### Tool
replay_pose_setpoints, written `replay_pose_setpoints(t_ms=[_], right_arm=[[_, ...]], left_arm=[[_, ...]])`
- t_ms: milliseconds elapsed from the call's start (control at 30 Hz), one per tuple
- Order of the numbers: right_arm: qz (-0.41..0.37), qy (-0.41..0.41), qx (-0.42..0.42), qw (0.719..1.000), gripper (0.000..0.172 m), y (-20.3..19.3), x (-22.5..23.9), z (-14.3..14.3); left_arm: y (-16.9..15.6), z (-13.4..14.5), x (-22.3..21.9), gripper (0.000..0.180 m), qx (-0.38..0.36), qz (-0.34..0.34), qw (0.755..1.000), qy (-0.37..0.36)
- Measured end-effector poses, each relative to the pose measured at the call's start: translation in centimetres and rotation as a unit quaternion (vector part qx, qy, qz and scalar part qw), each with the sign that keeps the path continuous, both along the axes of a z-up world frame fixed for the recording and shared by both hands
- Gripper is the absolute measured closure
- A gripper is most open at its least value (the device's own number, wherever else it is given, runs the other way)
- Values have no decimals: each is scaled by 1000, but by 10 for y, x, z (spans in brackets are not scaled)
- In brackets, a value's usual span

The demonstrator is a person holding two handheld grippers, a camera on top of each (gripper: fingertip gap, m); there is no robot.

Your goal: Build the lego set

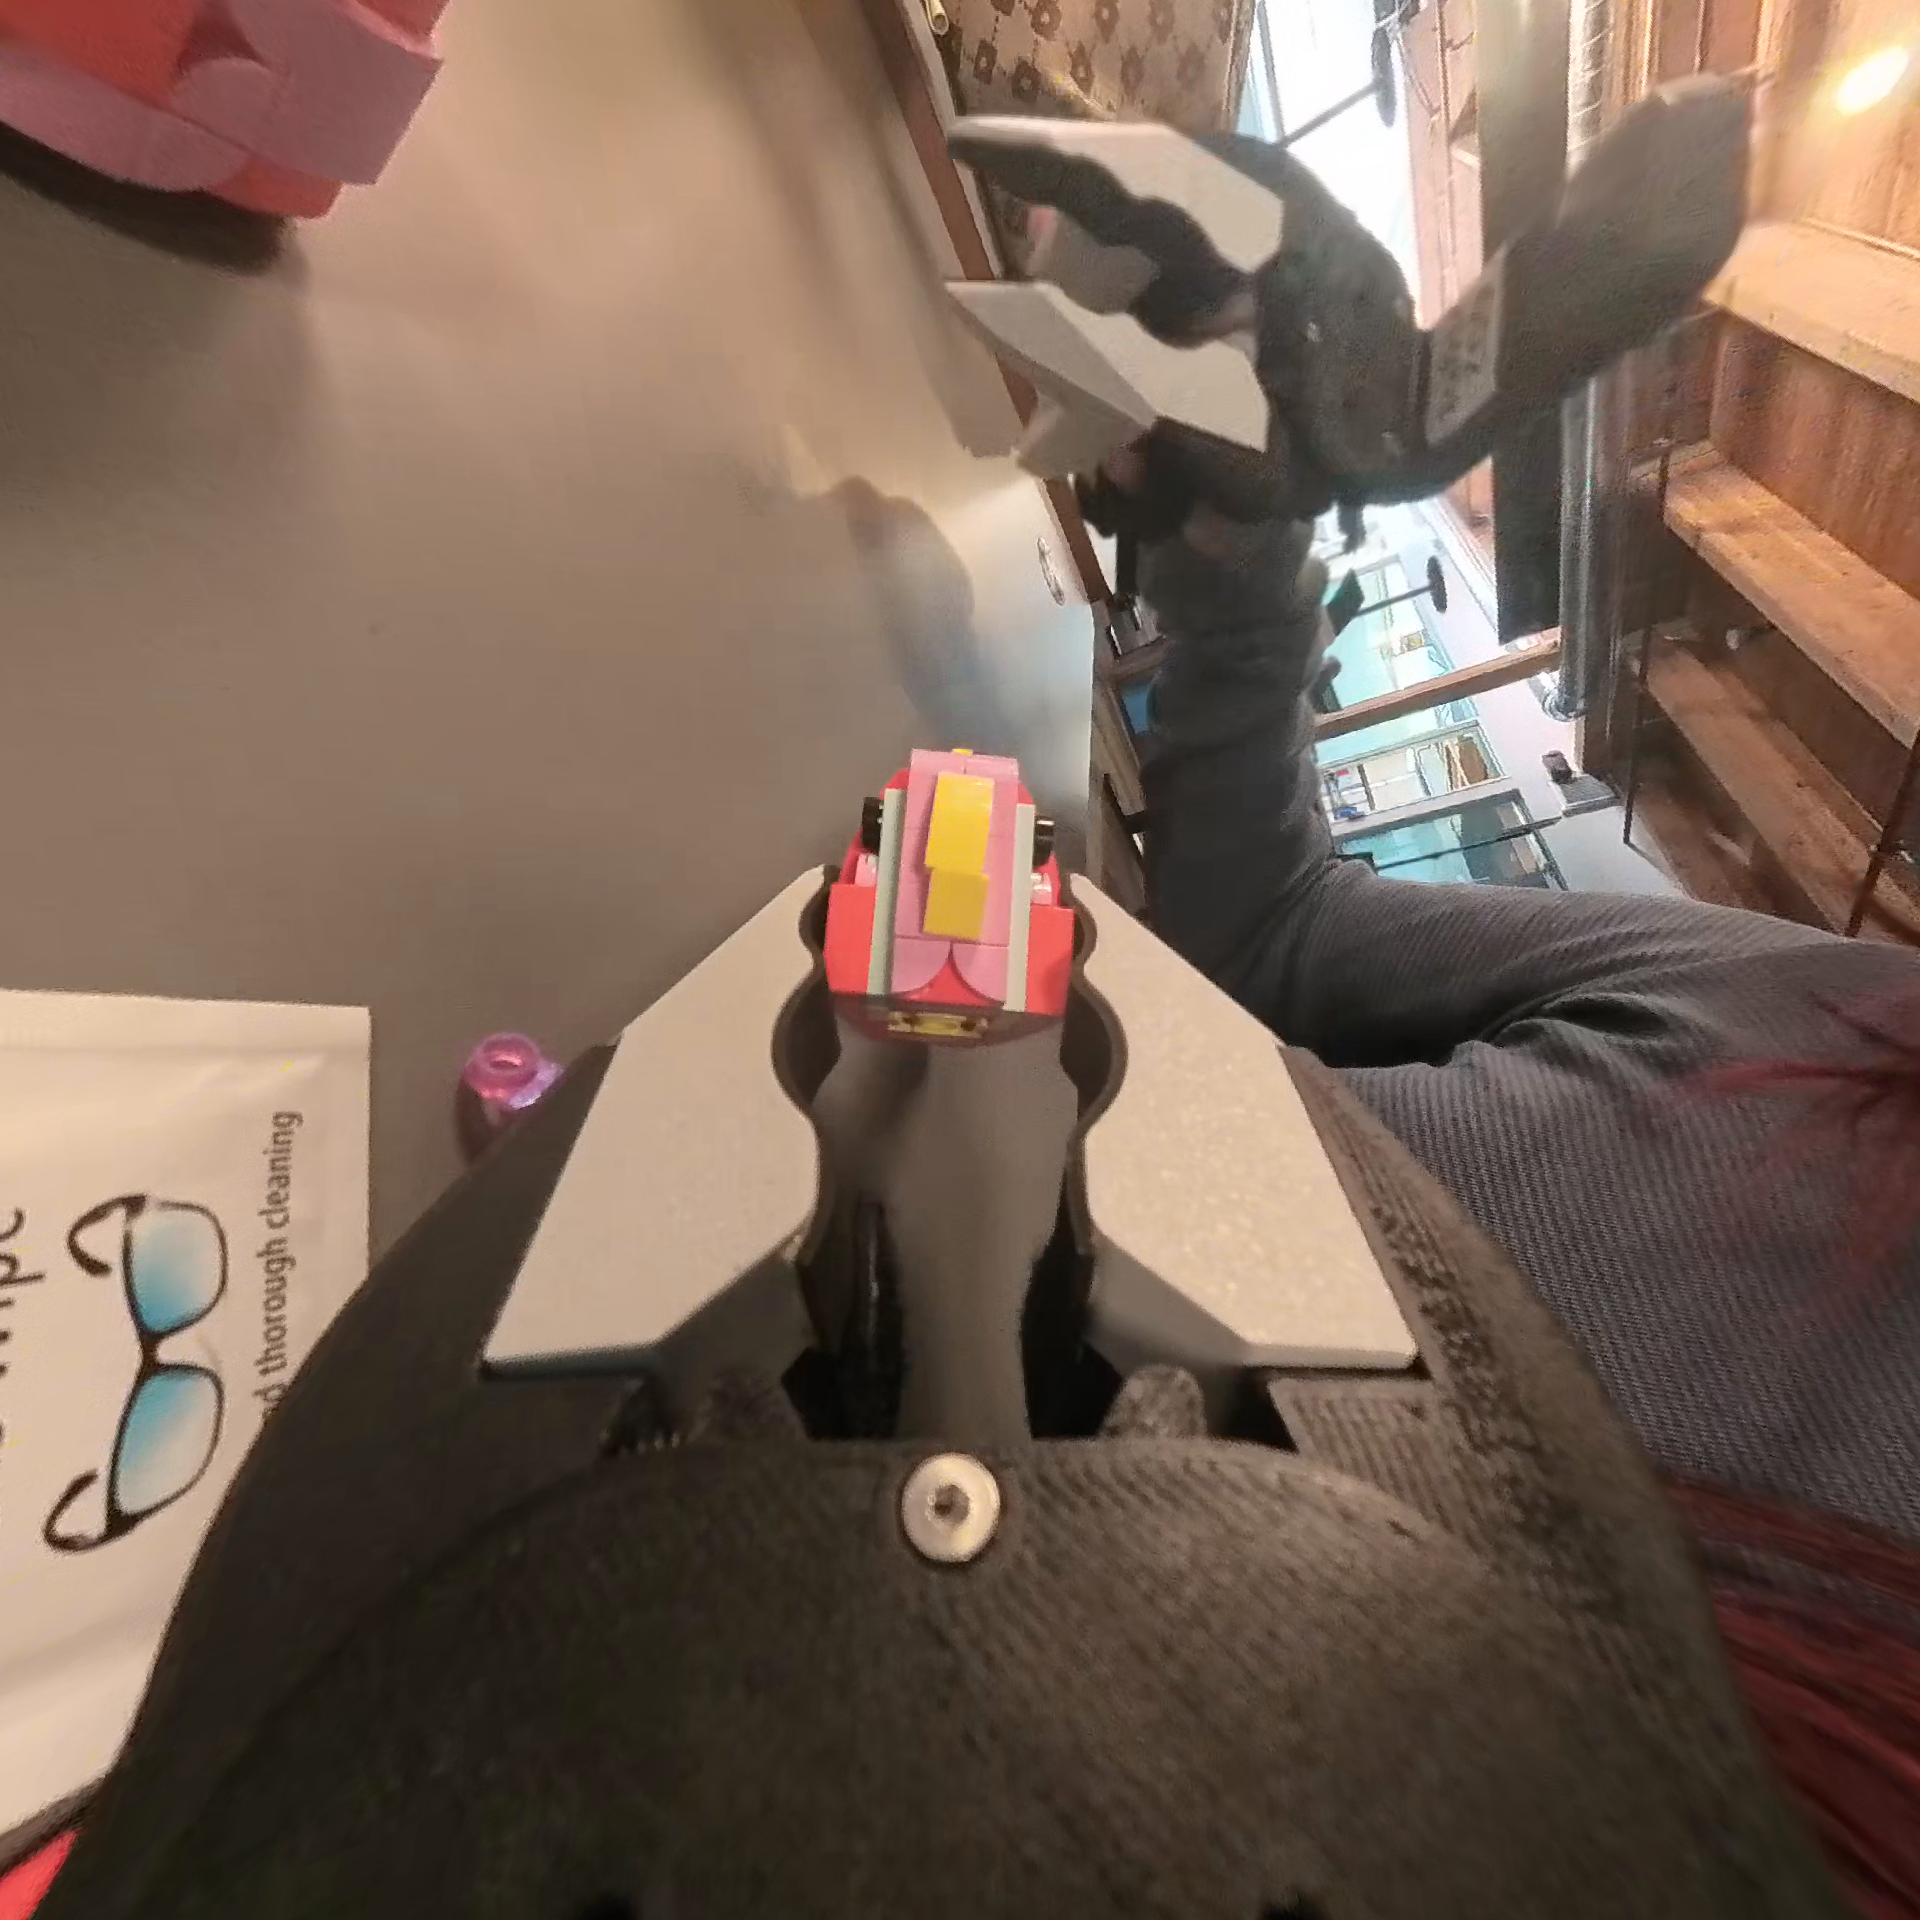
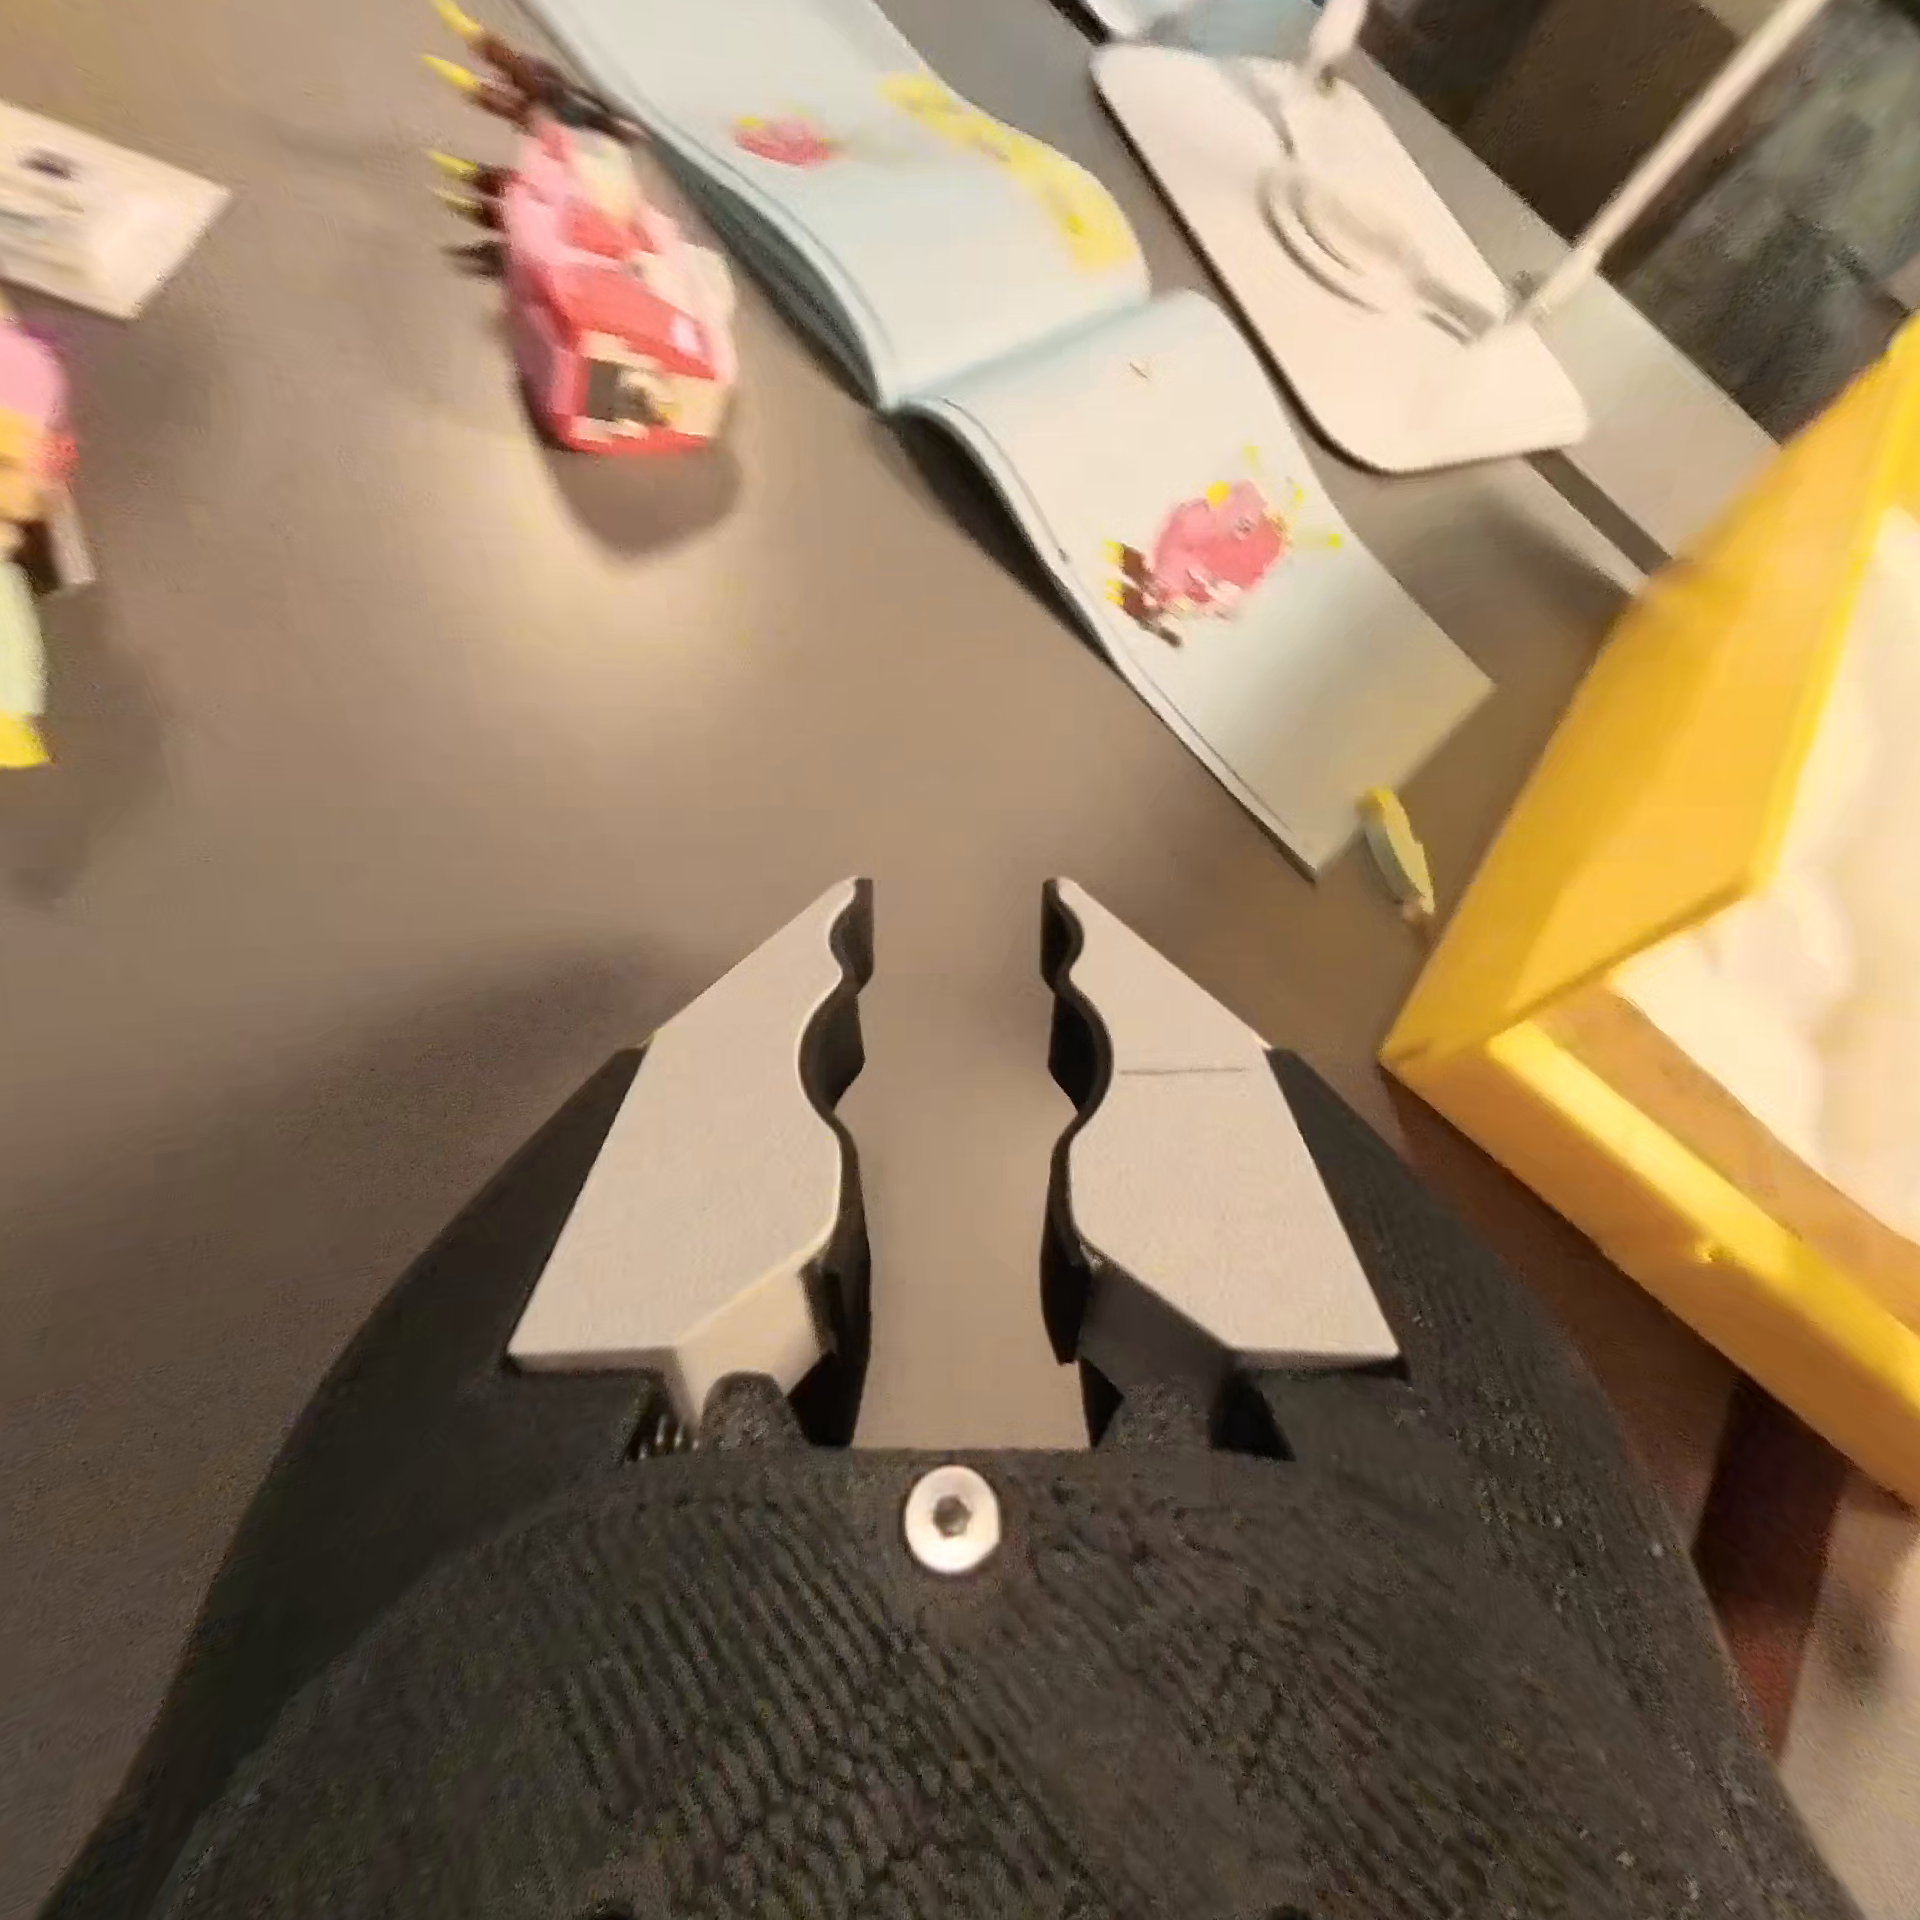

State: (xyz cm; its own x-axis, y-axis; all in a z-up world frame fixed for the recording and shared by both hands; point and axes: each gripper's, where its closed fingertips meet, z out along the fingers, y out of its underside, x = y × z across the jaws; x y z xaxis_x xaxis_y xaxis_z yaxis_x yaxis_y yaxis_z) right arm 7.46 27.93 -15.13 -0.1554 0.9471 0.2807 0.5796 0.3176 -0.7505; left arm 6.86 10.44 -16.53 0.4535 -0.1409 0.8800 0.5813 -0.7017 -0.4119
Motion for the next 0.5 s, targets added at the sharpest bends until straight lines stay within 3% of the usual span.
replay_pose_setpoints(t_ms=[67,133,200,333,500], right_arm=[[-13,-7,34,999,139,14,-7,3],[18,-39,132,990,140,25,-22,16],[70,-136,218,964,143,39,-38,19],[120,-394,278,868,137,88,-57,-5],[134,-578,308,744,140,129,-63,-30]], left_arm=[[0,0,0,141,0,-1,1000,0],[0,0,1,142,1,-2,1000,0],[0,0,1,142,1,-3,1000,-1],[-1,1,1,142,3,-5,1000,-5],[-1,2,1,142,6,-5,1000,-11]])
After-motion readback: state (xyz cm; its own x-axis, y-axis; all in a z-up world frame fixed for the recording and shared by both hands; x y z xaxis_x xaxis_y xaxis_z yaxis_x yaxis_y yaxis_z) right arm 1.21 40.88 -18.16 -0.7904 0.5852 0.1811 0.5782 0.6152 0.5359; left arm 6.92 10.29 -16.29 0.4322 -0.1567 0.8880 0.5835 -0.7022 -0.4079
